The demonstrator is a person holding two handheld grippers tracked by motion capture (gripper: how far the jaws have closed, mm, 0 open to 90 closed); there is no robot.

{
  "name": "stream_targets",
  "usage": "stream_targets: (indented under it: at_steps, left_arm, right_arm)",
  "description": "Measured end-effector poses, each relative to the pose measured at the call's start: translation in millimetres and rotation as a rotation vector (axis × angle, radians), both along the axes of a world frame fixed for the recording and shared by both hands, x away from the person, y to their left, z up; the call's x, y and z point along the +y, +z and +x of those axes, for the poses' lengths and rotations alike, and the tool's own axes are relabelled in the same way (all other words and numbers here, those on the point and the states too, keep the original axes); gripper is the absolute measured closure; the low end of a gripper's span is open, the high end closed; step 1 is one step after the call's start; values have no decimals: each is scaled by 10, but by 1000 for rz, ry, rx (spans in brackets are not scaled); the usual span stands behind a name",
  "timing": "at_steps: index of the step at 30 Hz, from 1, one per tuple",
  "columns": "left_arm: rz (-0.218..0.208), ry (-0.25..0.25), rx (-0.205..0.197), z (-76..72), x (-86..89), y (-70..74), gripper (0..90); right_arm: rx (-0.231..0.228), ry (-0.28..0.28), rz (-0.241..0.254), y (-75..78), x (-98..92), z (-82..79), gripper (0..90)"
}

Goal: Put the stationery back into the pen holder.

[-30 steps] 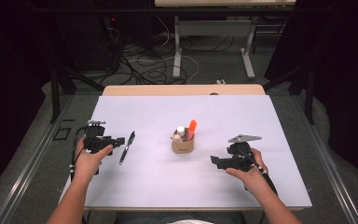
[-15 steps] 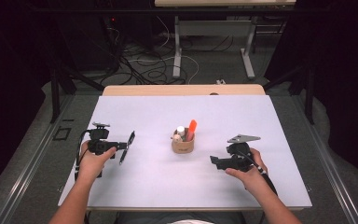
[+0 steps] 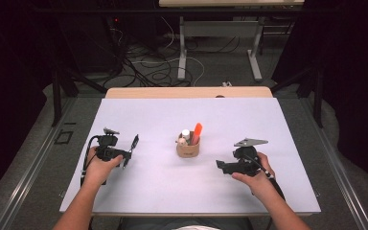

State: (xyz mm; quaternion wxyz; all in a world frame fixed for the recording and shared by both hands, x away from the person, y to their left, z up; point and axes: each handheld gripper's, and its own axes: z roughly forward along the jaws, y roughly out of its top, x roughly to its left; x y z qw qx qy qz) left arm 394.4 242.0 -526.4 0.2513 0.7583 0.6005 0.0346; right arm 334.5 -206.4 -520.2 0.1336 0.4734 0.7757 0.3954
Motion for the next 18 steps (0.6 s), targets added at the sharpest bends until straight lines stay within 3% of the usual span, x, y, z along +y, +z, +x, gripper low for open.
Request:
stream_targets:
  at_steps: [3,12,18]
  left_arm:
    - [7,11,-1,0,-2,-34,669]
    - [47,-21,28,12,-35,-72,720]
    - [50,-19,30,8,-46,-77,754]
  right_arm:
    - [1,1,-1,-2,3,0,195]
    - [17,-2,3,-5,9,-5,194]
    - [19,-1,6,-9,19,-6,195]
